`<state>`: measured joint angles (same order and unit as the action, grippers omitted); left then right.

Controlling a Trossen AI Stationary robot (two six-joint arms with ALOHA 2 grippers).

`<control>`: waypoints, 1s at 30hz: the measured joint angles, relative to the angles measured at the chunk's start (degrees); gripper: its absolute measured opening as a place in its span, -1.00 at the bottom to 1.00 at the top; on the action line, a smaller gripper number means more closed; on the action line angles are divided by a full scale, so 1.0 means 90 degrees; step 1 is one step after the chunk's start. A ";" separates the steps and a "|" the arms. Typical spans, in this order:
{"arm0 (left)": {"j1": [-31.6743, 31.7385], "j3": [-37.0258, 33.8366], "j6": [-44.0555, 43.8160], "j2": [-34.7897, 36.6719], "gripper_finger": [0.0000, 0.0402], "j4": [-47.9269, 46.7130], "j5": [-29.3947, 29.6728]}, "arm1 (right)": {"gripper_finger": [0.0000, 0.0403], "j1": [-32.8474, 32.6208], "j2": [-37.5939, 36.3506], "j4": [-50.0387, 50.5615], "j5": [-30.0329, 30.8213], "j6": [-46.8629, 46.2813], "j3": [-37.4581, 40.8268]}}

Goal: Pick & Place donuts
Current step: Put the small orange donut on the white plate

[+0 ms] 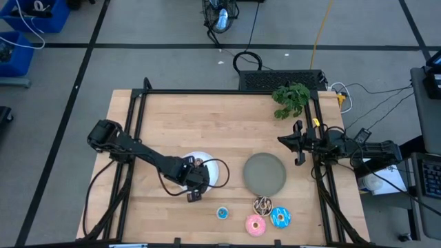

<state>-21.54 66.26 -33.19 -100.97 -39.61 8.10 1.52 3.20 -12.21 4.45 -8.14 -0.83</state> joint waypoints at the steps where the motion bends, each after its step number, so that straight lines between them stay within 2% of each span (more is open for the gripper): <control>1: 0.0002 0.0000 -0.0002 0.0000 -0.48 0.0005 0.0011 | -1.00 0.0000 0.0001 0.0000 0.0000 0.0000 -0.0001; 30: 0.0017 0.0000 -0.0117 0.0000 -0.48 0.0007 -0.0061 | -1.00 0.0000 0.0002 -0.0265 0.0000 0.0150 -0.0001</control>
<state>-21.39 66.26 -34.24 -100.97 -39.55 7.56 1.52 3.22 -14.59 4.45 -6.79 -0.84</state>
